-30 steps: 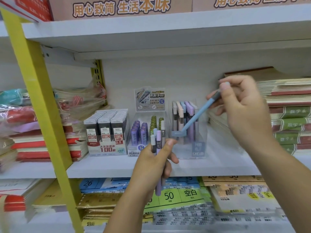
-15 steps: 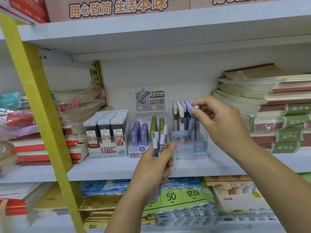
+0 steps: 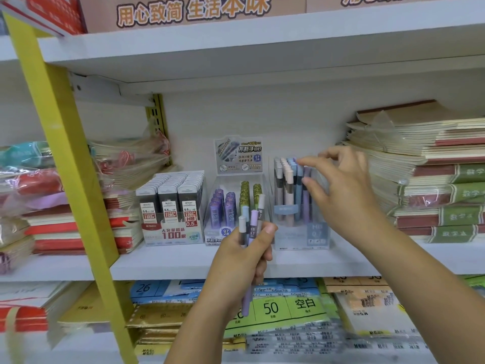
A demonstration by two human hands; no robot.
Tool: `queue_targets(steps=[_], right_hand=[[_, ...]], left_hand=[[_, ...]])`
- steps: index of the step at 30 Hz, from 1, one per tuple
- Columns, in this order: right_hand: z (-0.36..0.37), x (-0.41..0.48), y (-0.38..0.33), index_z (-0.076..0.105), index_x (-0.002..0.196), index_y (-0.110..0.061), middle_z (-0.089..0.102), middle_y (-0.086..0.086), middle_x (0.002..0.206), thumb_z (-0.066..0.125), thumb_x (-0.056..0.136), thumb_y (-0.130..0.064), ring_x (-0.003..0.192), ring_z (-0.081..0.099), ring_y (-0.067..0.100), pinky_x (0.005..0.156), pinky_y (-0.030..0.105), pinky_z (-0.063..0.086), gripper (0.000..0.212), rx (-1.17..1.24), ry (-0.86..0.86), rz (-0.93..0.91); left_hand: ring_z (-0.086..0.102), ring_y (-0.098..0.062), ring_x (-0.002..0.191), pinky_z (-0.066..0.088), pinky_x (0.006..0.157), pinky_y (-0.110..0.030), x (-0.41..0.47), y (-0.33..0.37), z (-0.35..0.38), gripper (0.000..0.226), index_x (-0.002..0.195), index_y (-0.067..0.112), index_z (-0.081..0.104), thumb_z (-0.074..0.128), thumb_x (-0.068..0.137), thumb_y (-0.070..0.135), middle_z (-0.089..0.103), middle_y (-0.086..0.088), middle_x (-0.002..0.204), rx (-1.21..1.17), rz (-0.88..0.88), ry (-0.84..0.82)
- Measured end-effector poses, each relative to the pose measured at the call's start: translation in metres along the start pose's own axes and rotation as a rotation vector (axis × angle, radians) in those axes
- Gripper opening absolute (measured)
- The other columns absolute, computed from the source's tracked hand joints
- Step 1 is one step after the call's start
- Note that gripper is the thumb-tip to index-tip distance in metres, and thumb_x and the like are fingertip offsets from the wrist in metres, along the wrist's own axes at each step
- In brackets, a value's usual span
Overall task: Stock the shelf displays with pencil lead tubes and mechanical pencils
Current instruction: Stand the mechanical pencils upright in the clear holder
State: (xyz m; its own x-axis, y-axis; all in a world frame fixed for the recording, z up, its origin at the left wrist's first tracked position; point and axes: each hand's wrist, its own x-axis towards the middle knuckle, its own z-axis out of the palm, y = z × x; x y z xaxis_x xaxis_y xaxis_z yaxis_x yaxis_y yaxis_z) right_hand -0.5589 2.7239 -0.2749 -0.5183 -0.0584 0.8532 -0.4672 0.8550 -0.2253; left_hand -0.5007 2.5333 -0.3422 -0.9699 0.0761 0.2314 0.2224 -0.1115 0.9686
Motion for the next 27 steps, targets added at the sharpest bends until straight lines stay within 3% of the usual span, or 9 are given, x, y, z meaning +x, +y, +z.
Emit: queue_targets(steps=[5, 7, 9, 11, 14, 18, 20, 23, 27], right_hand=[[0.004, -0.003, 0.002, 0.054, 0.128, -0.038, 0.035, 0.002, 0.137, 0.058, 0.092, -0.029, 0.129, 0.024, 0.020, 0.103, 0.043, 0.035, 0.037, -0.027, -0.157, 0.074], [0.001, -0.004, -0.002, 0.051, 0.132, -0.035, 0.034, 0.002, 0.140, 0.056, 0.094, -0.028, 0.131, 0.023, 0.020, 0.105, 0.039, 0.031, 0.040, -0.011, -0.133, 0.066], [-0.006, -0.007, -0.011, 0.053, 0.133, -0.028, 0.043, 0.002, 0.132, 0.053, 0.095, -0.027, 0.125, 0.031, 0.018, 0.099, 0.025, 0.028, 0.038, 0.048, -0.054, 0.001], [-0.016, -0.008, -0.023, 0.063, 0.121, -0.023, 0.056, -0.003, 0.113, 0.052, 0.094, -0.029, 0.109, 0.044, 0.012, 0.085, 0.015, 0.030, 0.029, 0.167, -0.021, -0.047], [-0.027, -0.011, -0.041, 0.072, 0.101, -0.026, 0.067, -0.013, 0.091, 0.061, 0.090, -0.028, 0.088, 0.056, -0.001, 0.072, 0.004, 0.038, 0.015, 0.500, -0.219, 0.061], [-0.032, -0.018, -0.051, 0.072, 0.101, -0.025, 0.074, -0.004, 0.086, 0.070, 0.086, -0.021, 0.085, 0.068, 0.007, 0.075, 0.013, 0.050, 0.016, 0.868, -0.467, 0.269], [-0.033, -0.017, -0.051, 0.071, 0.099, -0.024, 0.075, -0.002, 0.085, 0.068, 0.087, -0.019, 0.085, 0.070, 0.011, 0.075, 0.018, 0.053, 0.014, 0.910, -0.409, 0.308], [-0.044, -0.008, -0.042, 0.067, 0.098, -0.026, 0.074, -0.006, 0.083, 0.062, 0.091, -0.019, 0.073, 0.069, 0.007, 0.059, 0.012, 0.050, 0.011, 0.912, -0.132, 0.310], [-0.064, 0.006, -0.025, 0.059, 0.101, -0.034, 0.070, -0.006, 0.085, 0.053, 0.097, -0.018, 0.078, 0.068, 0.006, 0.058, 0.014, 0.051, 0.018, 0.813, 0.177, 0.158]], left_hand=[[0.042, -0.010, 0.048, 0.038, 0.045, -0.022, -0.001, 0.004, 0.000, 0.020, 0.074, 0.032, 0.070, 0.069, 0.088, 0.046, 0.057, 0.002, 0.067, -0.009, 0.007, 0.009], [0.042, -0.011, 0.047, 0.038, 0.045, -0.022, -0.002, 0.006, 0.001, 0.019, 0.074, 0.032, 0.070, 0.069, 0.087, 0.047, 0.057, 0.002, 0.067, -0.016, 0.010, -0.005], [0.042, -0.011, 0.047, 0.038, 0.045, -0.022, -0.003, 0.008, 0.003, 0.020, 0.081, 0.032, 0.073, 0.072, 0.080, 0.052, 0.057, 0.002, 0.067, -0.021, 0.017, -0.032], [0.041, -0.010, 0.047, 0.037, 0.045, -0.021, -0.005, 0.010, 0.004, 0.034, 0.093, 0.030, 0.074, 0.073, 0.071, 0.057, 0.058, 0.003, 0.066, -0.022, 0.025, -0.066], [0.040, -0.011, 0.047, 0.036, 0.045, -0.021, -0.007, 0.013, 0.006, 0.052, 0.105, 0.022, 0.073, 0.073, 0.068, 0.058, 0.058, 0.002, 0.064, -0.007, 0.030, -0.097], [0.043, -0.010, 0.046, 0.038, 0.045, -0.022, -0.009, 0.014, 0.011, 0.054, 0.111, 0.017, 0.069, 0.069, 0.072, 0.054, 0.060, 0.001, 0.062, 0.028, 0.021, -0.133], [0.049, -0.012, 0.046, 0.043, 0.046, -0.023, -0.010, 0.014, 0.012, 0.055, 0.109, 0.016, 0.069, 0.069, 0.070, 0.054, 0.063, -0.001, 0.063, 0.027, 0.005, -0.151], [0.053, -0.014, 0.044, 0.046, 0.046, -0.024, -0.010, 0.012, 0.010, 0.062, 0.110, 0.011, 0.066, 0.071, 0.067, 0.056, 0.066, -0.004, 0.066, 0.001, -0.021, -0.142], [0.038, -0.010, 0.041, 0.036, 0.042, -0.021, -0.007, 0.007, 0.003, 0.056, 0.103, 0.014, 0.069, 0.068, 0.069, 0.059, 0.053, 0.004, 0.057, 0.069, -0.034, -0.014]])
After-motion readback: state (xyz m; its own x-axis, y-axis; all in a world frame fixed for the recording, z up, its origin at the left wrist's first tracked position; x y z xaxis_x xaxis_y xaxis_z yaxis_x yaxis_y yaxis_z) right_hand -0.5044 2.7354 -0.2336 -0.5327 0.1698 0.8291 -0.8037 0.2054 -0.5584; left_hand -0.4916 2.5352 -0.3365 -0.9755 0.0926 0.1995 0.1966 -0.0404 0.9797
